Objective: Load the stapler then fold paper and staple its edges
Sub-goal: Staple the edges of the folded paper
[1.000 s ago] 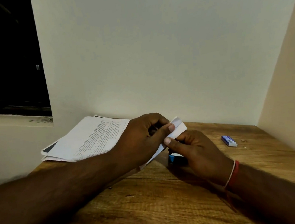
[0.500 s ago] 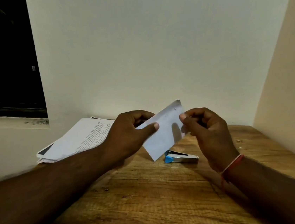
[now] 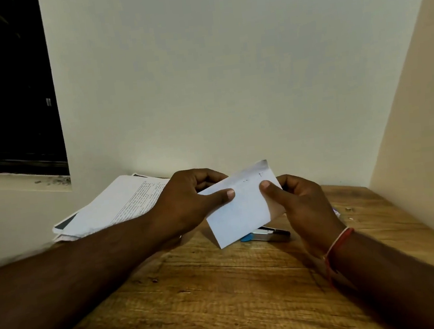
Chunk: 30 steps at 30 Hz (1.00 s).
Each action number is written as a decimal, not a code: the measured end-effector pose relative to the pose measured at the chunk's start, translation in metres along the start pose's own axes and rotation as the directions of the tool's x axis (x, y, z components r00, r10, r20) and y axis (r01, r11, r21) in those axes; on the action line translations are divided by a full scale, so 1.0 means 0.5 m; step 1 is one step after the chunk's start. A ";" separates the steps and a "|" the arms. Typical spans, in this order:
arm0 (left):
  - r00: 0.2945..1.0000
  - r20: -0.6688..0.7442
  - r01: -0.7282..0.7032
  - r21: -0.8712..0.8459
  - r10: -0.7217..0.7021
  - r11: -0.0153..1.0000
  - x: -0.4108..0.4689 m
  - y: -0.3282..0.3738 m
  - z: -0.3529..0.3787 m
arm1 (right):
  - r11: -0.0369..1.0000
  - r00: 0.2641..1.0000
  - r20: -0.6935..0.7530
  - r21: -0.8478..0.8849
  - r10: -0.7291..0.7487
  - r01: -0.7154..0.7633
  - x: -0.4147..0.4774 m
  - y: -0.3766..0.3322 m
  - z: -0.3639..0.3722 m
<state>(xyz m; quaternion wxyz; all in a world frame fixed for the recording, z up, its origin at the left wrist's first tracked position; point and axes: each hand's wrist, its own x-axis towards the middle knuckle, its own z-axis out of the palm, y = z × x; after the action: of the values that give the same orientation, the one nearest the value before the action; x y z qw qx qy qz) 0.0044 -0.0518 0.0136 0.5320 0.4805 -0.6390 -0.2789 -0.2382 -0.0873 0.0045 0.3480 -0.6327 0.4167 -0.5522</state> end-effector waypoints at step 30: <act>0.989 0.002 -0.146 0.154 0.148 0.977 -0.003 0.014 -0.002 | 0.995 0.999 0.035 0.093 0.015 -0.018 -0.009 -0.023 -0.002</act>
<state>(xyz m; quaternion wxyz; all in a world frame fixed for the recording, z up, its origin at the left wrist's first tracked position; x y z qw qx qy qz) 0.0033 -0.0474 0.0192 0.5156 0.4728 -0.6898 -0.1865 -0.2377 -0.0785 0.0133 0.3888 -0.6215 0.3897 -0.5574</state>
